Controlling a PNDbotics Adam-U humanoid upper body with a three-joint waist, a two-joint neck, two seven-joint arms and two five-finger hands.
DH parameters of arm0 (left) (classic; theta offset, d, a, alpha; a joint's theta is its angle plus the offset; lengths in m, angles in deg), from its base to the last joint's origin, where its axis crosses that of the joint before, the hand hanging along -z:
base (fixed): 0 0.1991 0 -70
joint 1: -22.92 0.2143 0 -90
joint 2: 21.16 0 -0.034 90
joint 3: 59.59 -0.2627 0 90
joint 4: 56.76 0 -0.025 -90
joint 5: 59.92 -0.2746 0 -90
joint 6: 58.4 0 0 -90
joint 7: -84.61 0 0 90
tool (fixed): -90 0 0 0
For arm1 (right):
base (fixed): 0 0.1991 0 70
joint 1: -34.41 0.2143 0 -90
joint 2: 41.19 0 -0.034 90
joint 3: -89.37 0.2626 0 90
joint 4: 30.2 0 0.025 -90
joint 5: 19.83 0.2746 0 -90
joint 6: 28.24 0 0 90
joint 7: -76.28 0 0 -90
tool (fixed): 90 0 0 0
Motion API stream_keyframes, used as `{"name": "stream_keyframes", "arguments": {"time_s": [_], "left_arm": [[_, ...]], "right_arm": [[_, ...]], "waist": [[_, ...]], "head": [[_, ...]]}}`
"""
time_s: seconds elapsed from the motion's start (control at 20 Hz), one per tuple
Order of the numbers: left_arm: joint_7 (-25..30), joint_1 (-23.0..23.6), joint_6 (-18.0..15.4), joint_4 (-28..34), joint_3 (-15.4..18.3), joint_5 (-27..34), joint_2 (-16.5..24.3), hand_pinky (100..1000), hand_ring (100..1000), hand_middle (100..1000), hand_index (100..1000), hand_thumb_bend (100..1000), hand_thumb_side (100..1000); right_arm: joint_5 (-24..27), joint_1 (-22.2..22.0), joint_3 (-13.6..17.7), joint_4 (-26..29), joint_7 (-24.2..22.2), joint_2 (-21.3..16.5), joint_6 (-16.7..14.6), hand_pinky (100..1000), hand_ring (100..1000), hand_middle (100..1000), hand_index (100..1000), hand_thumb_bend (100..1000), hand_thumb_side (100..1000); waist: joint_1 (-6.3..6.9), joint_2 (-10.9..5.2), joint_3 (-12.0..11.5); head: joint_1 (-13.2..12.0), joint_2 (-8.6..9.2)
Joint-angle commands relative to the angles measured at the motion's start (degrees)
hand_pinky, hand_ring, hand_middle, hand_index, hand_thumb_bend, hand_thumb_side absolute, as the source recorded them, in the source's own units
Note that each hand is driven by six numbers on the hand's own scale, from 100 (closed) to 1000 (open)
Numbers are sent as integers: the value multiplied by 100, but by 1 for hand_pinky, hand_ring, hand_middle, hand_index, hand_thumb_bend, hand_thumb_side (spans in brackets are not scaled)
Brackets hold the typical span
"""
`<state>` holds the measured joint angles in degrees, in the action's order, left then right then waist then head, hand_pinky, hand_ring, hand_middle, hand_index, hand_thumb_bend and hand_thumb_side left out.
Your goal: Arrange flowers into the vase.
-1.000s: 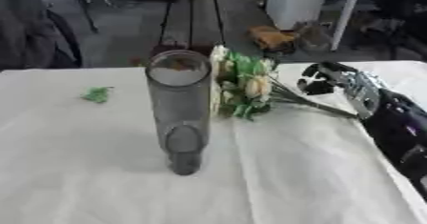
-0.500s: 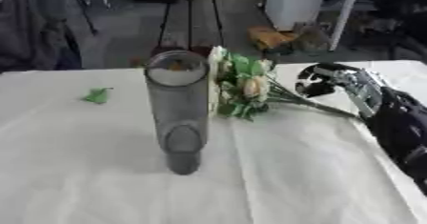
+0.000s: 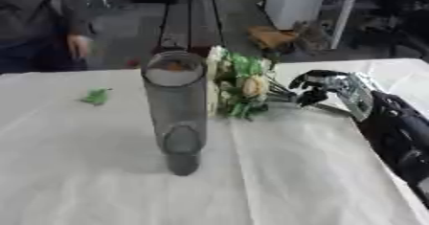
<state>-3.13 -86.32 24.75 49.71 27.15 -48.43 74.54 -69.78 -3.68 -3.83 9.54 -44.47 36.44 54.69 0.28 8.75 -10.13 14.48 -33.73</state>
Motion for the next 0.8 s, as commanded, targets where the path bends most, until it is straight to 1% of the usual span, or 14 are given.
{"name": "stream_keyframes", "arguments": {"time_s": [0.05, 0.2, 0.35, 0.55, 0.8], "left_arm": [[25, -71, -18, 60, 46, 22, 77, 566, 496, 651, 703, 1000, 815], [33, -76, -18, 61, 43, 26, 68, 566, 496, 651, 703, 1000, 814], [37, -79, -17, 60, 40, 28, 61, 566, 497, 651, 703, 1000, 814], [40, -85, -18, 59, 39, 29, 56, 566, 497, 650, 703, 1000, 814], [39, -88, -20, 56, 43, 28, 52, 566, 497, 650, 703, 1000, 814]], "right_arm": [[-68, 83, 13, 22, -11, -49, -26, 863, 928, 882, 903, 102, 560], [-110, 83, 6, 3, 22, -24, -36, 868, 940, 889, 906, 109, 570], [-225, 86, 1, -7, 121, -17, -7, 884, 965, 915, 911, 121, 578], [-514, 74, -21, -36, 280, -2, 39, 881, 956, 919, 916, 132, 580], [-735, 37, -27, -111, 197, 39, -14, 875, 942, 918, 916, 136, 583]], "waist": [[19, -94, -17], [31, -89, -30], [33, -83, -40], [30, -75, -45], [23, -72, -52]], "head": [[31, -37], [45, -38], [60, -34], [75, -26], [72, -6]]}}
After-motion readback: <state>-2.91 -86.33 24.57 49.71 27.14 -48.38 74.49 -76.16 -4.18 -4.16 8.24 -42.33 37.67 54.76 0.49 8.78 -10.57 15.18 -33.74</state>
